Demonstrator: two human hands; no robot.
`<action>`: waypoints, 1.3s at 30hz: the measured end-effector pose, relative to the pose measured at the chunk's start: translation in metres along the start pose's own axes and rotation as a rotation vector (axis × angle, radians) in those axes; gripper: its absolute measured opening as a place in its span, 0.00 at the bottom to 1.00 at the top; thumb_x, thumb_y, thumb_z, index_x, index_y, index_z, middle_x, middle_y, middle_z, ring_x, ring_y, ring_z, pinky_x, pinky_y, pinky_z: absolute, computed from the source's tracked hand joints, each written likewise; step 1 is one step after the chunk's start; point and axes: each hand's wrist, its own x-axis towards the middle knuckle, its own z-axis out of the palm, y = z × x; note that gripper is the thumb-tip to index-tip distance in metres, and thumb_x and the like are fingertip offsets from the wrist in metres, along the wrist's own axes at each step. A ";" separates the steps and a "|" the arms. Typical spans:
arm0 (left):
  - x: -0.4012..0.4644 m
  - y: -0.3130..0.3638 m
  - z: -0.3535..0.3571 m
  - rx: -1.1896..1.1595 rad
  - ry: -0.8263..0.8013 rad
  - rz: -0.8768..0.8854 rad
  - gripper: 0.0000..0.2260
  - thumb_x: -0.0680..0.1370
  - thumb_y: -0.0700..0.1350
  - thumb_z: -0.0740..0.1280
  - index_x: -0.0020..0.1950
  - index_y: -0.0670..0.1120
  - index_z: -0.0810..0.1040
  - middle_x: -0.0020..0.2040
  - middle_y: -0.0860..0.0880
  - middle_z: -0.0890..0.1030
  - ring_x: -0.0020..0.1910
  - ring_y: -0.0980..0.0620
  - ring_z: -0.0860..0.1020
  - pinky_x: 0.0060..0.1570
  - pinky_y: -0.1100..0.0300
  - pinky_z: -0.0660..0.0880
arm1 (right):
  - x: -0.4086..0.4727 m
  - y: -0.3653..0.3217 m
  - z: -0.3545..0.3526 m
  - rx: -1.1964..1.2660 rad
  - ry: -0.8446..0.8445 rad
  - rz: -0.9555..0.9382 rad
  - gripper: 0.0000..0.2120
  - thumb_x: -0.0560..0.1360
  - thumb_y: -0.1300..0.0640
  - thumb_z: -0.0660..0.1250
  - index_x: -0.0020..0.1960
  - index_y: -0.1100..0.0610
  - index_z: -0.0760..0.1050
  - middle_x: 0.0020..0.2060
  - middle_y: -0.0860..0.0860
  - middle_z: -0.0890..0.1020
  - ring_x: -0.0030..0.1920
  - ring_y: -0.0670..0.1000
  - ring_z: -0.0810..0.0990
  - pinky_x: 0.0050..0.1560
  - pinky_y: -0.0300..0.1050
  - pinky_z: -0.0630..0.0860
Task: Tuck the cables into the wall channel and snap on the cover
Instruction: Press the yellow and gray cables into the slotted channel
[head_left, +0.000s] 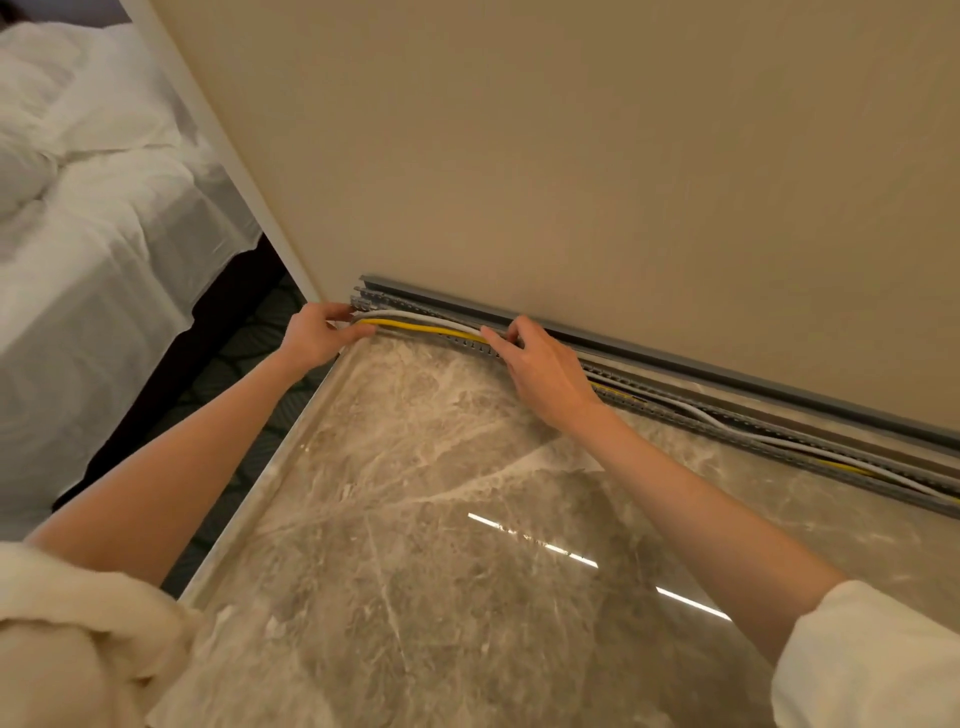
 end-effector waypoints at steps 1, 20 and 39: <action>0.002 -0.001 -0.001 -0.034 -0.033 -0.001 0.23 0.73 0.53 0.71 0.62 0.41 0.77 0.59 0.42 0.79 0.56 0.42 0.77 0.58 0.48 0.74 | 0.000 0.001 0.002 0.008 -0.001 -0.008 0.27 0.73 0.71 0.64 0.71 0.59 0.66 0.46 0.58 0.74 0.37 0.51 0.67 0.30 0.44 0.64; 0.006 0.005 -0.025 -0.024 0.093 0.186 0.10 0.70 0.43 0.74 0.47 0.38 0.83 0.31 0.43 0.81 0.22 0.62 0.76 0.37 0.68 0.78 | -0.008 0.021 0.009 0.098 0.063 0.057 0.12 0.76 0.60 0.68 0.59 0.61 0.74 0.42 0.57 0.76 0.38 0.56 0.75 0.31 0.47 0.73; 0.028 0.027 -0.027 0.179 0.198 0.323 0.07 0.73 0.39 0.71 0.48 0.38 0.83 0.42 0.42 0.82 0.37 0.49 0.78 0.46 0.53 0.77 | -0.003 0.025 0.005 0.011 0.002 0.005 0.13 0.77 0.61 0.65 0.61 0.57 0.76 0.48 0.57 0.77 0.43 0.57 0.76 0.31 0.51 0.76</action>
